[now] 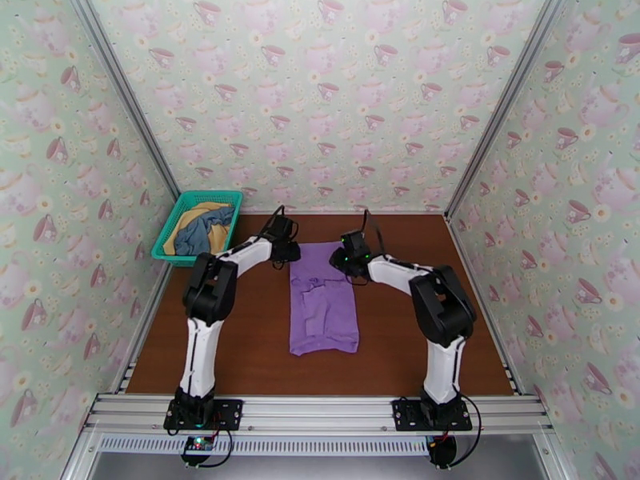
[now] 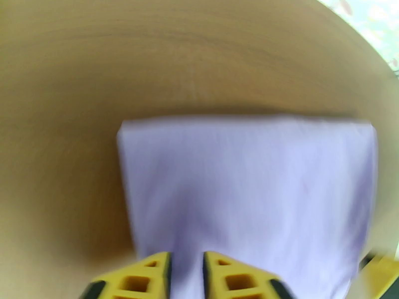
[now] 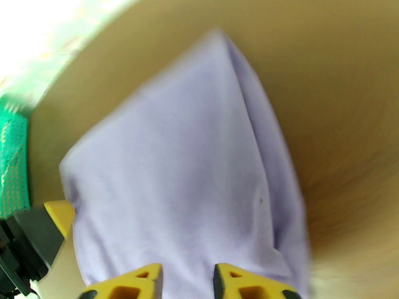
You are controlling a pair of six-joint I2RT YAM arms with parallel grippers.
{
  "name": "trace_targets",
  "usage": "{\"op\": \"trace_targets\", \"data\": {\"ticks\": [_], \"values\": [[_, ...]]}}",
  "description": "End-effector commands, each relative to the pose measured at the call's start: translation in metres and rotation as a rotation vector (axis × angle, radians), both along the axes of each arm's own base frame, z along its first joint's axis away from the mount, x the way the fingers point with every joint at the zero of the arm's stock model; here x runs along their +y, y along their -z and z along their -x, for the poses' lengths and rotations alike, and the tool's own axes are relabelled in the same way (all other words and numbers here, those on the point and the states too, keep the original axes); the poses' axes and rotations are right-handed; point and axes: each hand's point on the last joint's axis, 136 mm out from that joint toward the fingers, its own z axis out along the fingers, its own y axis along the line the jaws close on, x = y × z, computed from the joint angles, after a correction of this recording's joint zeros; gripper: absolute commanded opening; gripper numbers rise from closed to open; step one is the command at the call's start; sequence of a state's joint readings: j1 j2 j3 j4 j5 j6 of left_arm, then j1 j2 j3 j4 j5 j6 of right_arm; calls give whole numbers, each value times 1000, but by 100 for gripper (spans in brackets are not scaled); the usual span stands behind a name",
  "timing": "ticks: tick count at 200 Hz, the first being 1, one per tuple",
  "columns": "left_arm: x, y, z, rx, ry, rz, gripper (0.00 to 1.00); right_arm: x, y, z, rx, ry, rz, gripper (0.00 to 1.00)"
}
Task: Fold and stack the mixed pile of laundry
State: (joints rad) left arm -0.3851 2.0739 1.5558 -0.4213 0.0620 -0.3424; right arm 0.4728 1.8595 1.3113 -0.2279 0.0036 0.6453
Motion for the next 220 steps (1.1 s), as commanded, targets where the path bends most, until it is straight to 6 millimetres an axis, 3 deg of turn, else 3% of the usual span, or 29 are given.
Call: {"op": "trace_targets", "data": {"ticks": [1,14,26,29,49,81,105,123,171,194,220], "values": [[2,-137,7,-397,77,0,40,-20,-101,23,-265,-281,285,40],[2,-177,34,-574,159,-54,57,-28,-112,48,-338,-438,415,43],[-5,-200,63,-705,270,-92,97,-28,-107,77,-386,-646,516,46],[-7,-203,70,-726,299,-96,99,-28,-103,86,-395,-713,544,47],[-18,-206,108,-852,483,-161,100,-39,-68,144,-399,-1090,717,58],[-25,-130,173,-729,842,-442,100,-76,-10,193,-230,-1391,905,65],[-17,-62,228,-593,1133,-713,100,-79,13,205,-159,-1494,904,67],[-6,-31,256,-564,1260,-819,99,-66,24,208,-177,-1541,867,67],[-16,-20,312,-580,1441,-709,98,-39,73,259,-98,-1785,879,69],[-20,-2,323,-539,1498,-685,98,-38,93,275,-34,-1848,889,69],[-28,18,328,-495,1546,-658,98,-36,93,278,-48,-1858,921,70]]}}
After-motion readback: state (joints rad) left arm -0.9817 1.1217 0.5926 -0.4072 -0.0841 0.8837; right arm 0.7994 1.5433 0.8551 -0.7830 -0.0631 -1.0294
